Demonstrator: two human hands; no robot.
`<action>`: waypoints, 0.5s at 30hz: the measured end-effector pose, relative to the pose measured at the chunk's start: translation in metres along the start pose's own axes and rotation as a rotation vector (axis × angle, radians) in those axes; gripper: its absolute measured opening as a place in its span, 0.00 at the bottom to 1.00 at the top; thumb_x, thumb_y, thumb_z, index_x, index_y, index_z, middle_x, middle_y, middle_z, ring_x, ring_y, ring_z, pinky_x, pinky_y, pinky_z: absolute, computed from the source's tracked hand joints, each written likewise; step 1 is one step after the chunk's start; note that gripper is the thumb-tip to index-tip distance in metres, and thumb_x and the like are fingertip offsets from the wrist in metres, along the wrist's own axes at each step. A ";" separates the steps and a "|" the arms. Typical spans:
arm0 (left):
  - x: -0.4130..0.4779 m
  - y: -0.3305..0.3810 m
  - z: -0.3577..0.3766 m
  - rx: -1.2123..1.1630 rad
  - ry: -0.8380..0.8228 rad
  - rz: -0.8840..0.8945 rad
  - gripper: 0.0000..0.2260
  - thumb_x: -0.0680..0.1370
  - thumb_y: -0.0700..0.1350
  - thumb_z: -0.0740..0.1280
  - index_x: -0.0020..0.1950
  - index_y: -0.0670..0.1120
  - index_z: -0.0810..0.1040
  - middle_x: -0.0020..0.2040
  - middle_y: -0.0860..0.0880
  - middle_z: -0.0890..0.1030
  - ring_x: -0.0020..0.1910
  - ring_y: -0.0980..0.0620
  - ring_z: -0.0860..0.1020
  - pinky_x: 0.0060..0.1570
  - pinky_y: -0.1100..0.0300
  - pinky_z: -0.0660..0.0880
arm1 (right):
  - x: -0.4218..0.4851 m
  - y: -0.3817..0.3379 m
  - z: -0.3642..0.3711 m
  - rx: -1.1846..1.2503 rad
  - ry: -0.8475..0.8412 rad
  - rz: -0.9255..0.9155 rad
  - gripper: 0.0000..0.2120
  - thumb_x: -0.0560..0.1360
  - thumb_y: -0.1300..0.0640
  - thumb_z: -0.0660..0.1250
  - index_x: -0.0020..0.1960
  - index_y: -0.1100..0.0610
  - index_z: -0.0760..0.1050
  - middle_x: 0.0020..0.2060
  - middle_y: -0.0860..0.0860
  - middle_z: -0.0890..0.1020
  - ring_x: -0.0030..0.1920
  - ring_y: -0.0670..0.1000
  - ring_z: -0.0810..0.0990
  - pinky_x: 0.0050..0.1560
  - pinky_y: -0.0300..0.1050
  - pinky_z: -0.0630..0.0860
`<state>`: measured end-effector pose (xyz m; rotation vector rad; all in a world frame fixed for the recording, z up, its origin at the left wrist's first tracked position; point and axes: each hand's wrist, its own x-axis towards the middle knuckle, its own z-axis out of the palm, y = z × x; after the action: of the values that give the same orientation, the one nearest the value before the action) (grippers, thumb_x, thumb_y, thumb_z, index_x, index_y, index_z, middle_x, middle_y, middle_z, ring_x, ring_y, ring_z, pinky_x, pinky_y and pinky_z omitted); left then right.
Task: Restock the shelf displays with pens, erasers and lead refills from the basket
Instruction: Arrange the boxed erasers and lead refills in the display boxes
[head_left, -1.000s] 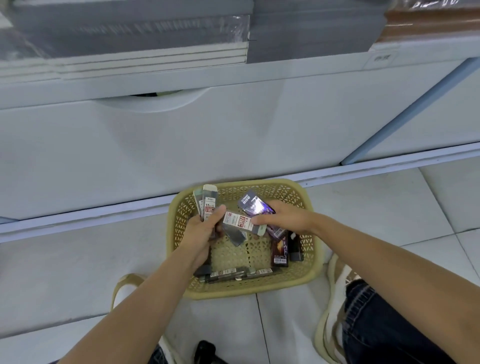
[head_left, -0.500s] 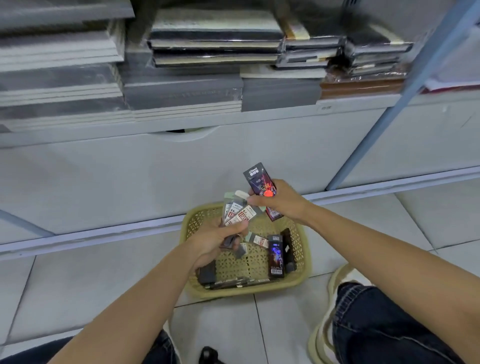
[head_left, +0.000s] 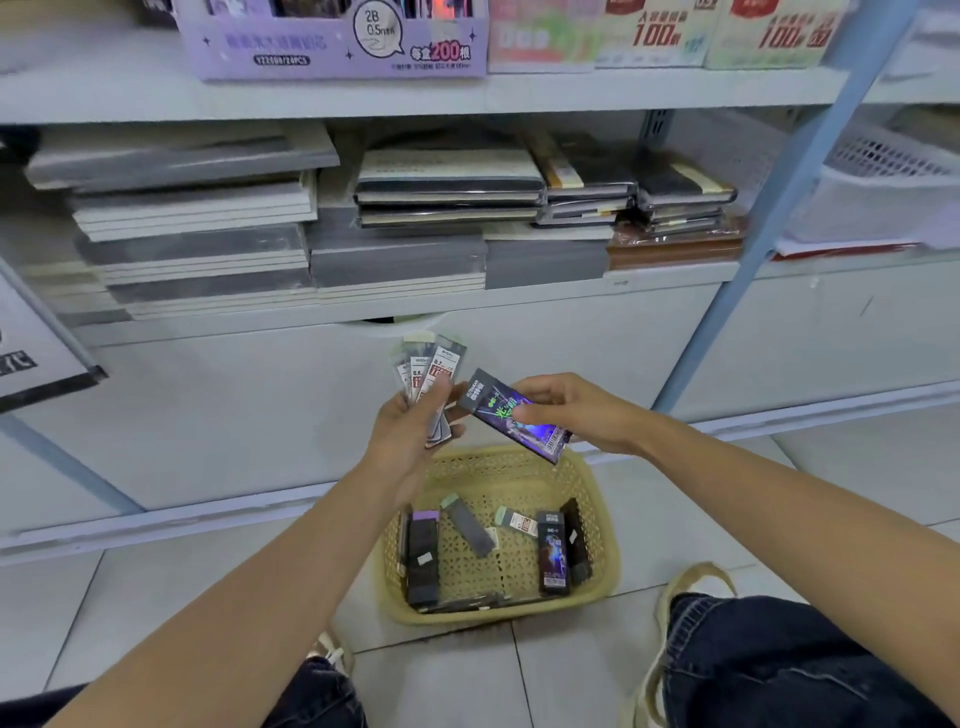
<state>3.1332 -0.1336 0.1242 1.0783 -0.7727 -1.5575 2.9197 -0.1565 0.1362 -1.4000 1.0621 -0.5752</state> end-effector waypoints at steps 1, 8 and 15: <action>-0.003 0.003 0.002 0.032 -0.009 0.016 0.05 0.78 0.44 0.67 0.51 0.43 0.79 0.41 0.49 0.85 0.39 0.52 0.83 0.34 0.63 0.77 | -0.001 -0.004 0.002 -0.031 0.000 -0.009 0.13 0.77 0.62 0.67 0.61 0.59 0.75 0.50 0.53 0.84 0.44 0.45 0.83 0.42 0.36 0.77; -0.018 0.042 0.015 0.129 0.026 0.202 0.03 0.77 0.39 0.69 0.49 0.41 0.78 0.39 0.47 0.82 0.33 0.51 0.76 0.30 0.64 0.75 | 0.000 -0.046 0.031 -0.061 0.052 -0.191 0.10 0.78 0.63 0.66 0.59 0.62 0.72 0.40 0.55 0.83 0.38 0.48 0.82 0.41 0.40 0.78; -0.028 0.138 0.019 0.077 -0.027 0.322 0.05 0.79 0.45 0.67 0.53 0.45 0.78 0.39 0.50 0.83 0.38 0.53 0.81 0.31 0.64 0.76 | 0.006 -0.135 0.028 -0.109 0.146 -0.395 0.12 0.79 0.63 0.64 0.58 0.50 0.70 0.47 0.51 0.85 0.46 0.48 0.84 0.44 0.42 0.80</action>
<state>3.1699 -0.1422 0.2608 0.9365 -0.9798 -1.2800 2.9808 -0.1667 0.2594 -1.7001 0.9458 -0.9288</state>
